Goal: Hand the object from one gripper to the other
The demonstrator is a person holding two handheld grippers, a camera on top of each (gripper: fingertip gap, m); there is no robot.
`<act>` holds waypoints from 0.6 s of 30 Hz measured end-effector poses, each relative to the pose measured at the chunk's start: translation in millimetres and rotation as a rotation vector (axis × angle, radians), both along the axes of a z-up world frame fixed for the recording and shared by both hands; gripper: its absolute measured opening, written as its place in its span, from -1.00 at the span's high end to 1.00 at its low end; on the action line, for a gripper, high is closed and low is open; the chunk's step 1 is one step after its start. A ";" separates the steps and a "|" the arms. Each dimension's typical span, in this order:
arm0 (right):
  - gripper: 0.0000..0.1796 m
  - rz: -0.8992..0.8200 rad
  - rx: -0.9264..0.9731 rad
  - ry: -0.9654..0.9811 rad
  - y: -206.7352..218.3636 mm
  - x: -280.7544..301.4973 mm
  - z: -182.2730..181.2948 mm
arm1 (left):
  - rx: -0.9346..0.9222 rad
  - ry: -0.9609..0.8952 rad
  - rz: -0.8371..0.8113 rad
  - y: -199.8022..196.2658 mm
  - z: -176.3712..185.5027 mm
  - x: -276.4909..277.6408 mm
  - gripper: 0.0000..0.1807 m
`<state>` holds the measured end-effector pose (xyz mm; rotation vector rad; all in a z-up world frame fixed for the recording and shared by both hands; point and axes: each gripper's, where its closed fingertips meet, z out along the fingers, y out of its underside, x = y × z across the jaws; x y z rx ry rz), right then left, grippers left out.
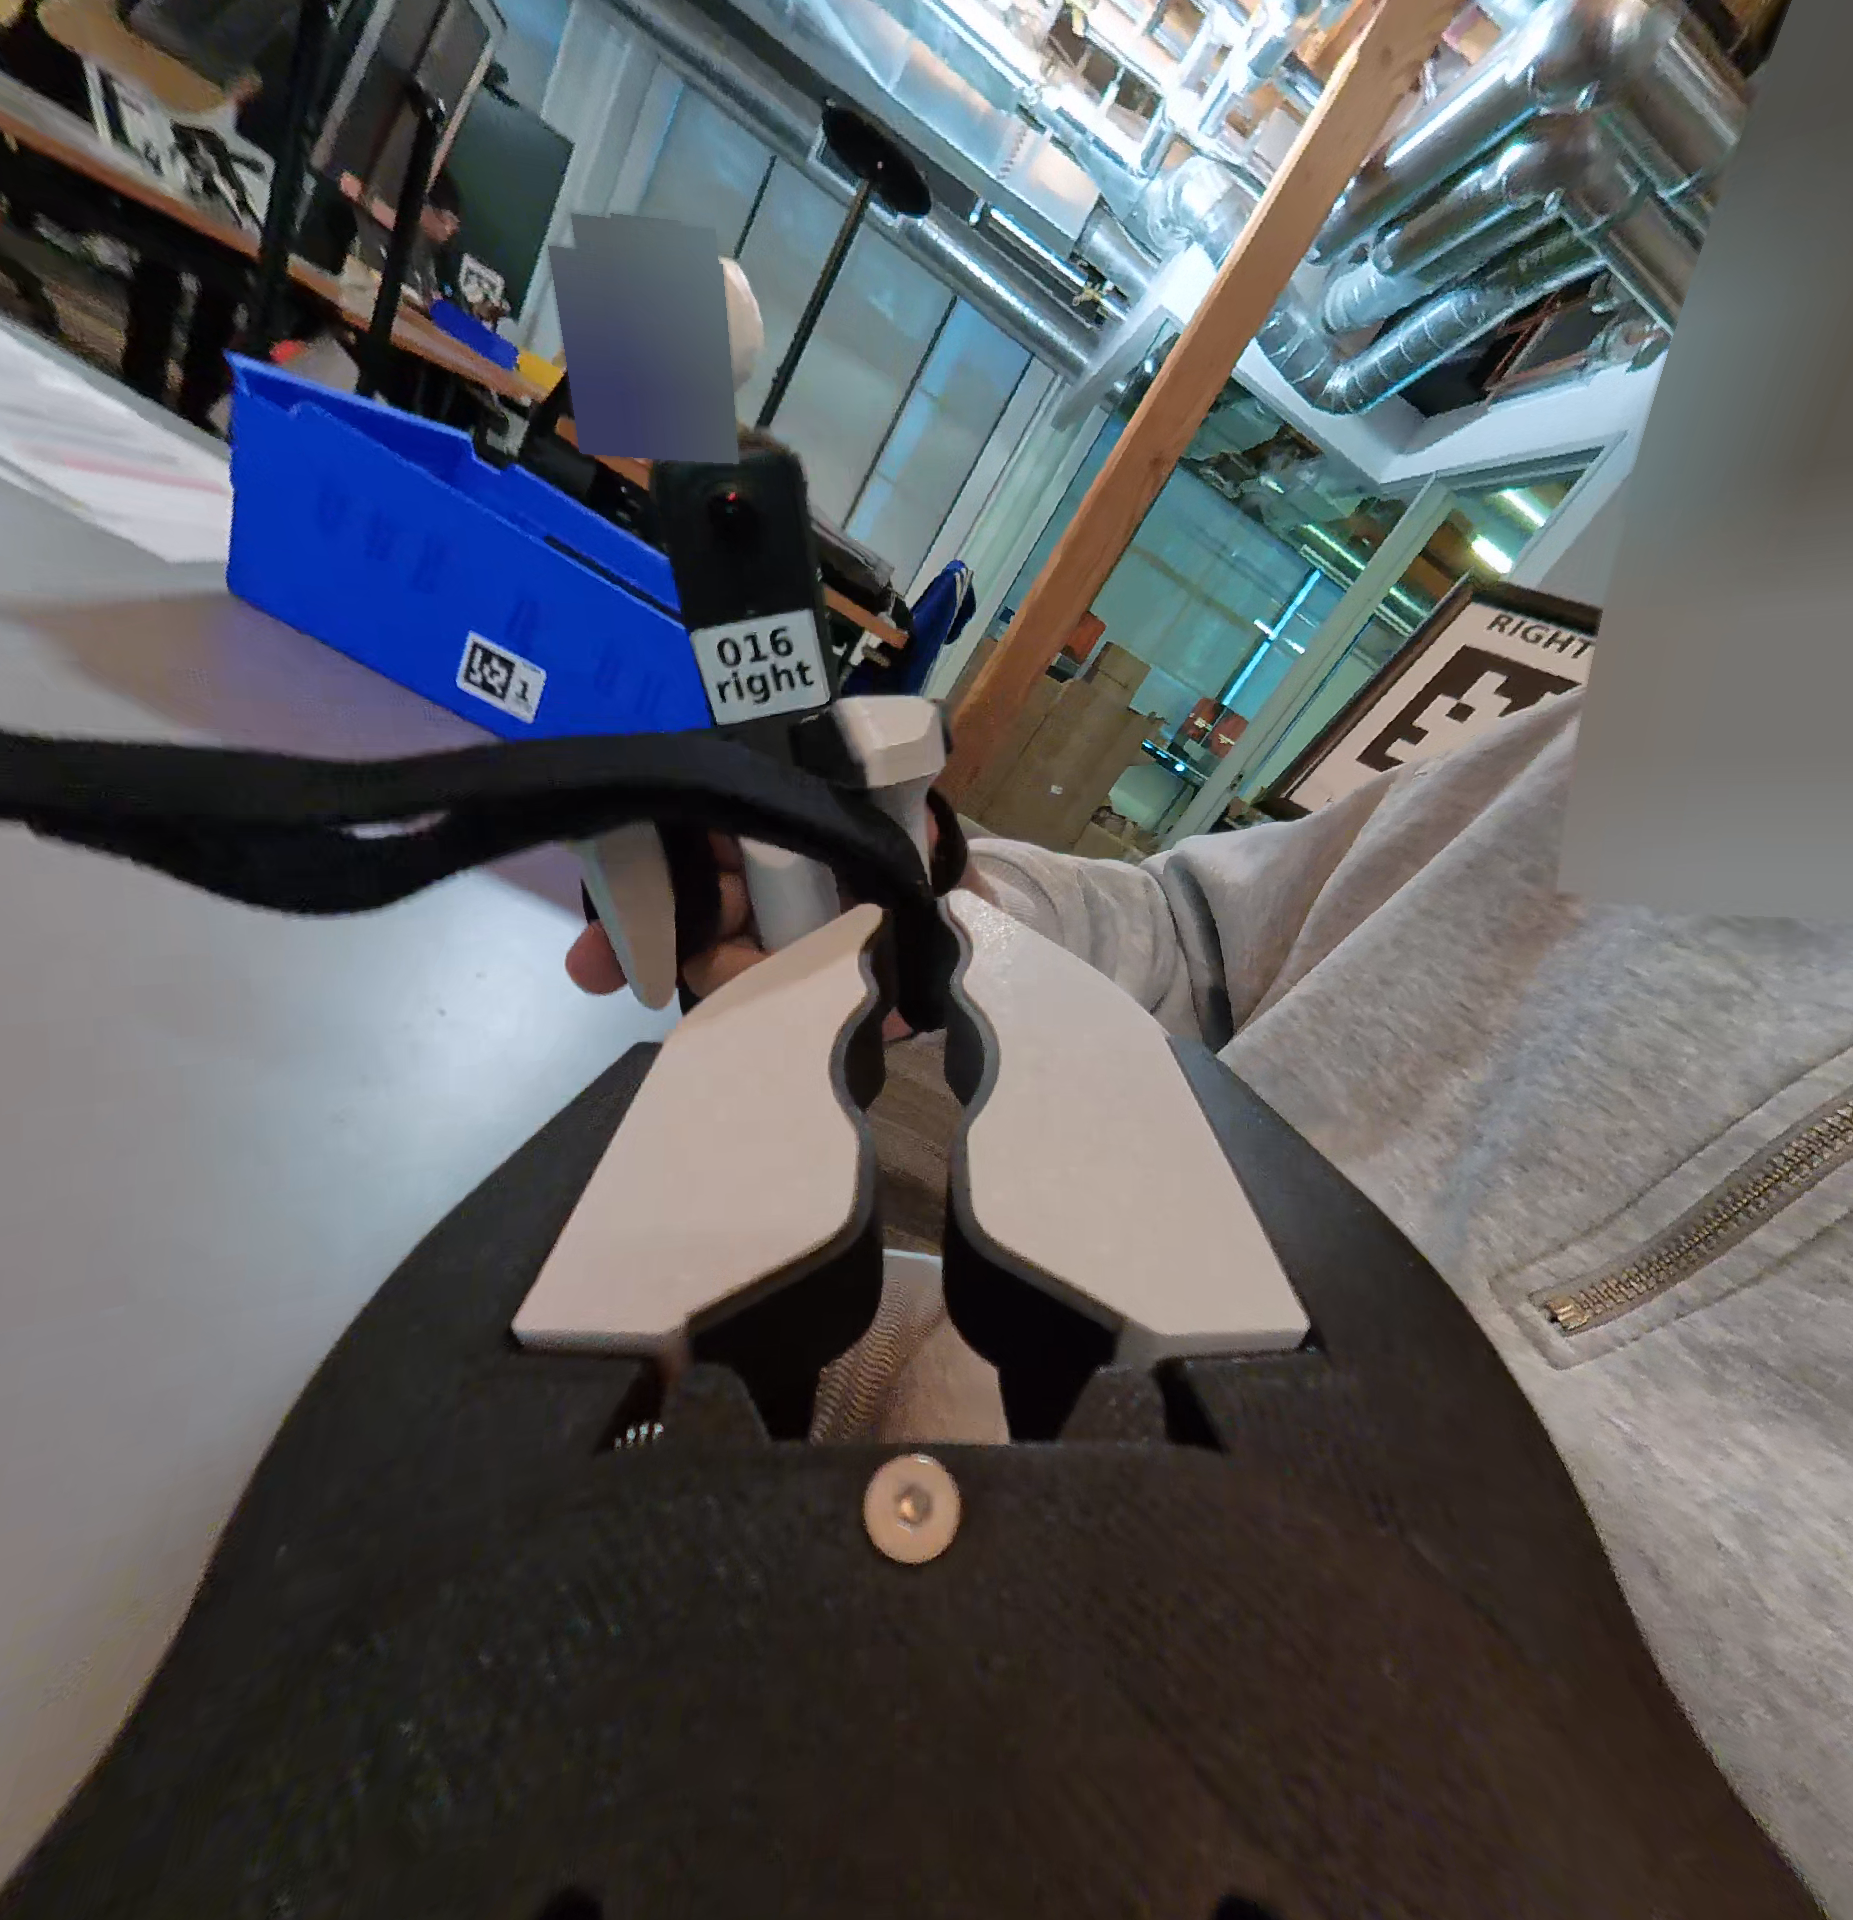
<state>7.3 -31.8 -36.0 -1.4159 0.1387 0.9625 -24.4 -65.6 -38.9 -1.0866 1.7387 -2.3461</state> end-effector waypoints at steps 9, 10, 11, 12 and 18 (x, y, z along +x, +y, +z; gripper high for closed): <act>0.41 0.037 -0.133 0.117 5.4 3.6 -20.5 | 0.076 -0.134 0.043 2.2 13.9 -7.1 0.93; 0.39 0.056 -0.156 0.150 6.1 2.4 -23.7 | 0.096 -0.145 0.039 0.2 13.3 -8.5 0.93; 0.37 0.075 -0.176 0.185 6.7 1.1 -26.6 | 0.118 -0.159 0.034 -2.5 12.6 -10.1 0.93; 0.35 0.093 -0.190 0.220 7.1 -0.1 -28.4 | 0.140 -0.172 0.026 -5.7 11.7 -11.9 0.93; 0.30 0.131 -0.147 0.356 4.7 4.5 -18.0 | 0.222 -0.204 -0.042 -23.4 3.5 -21.5 0.93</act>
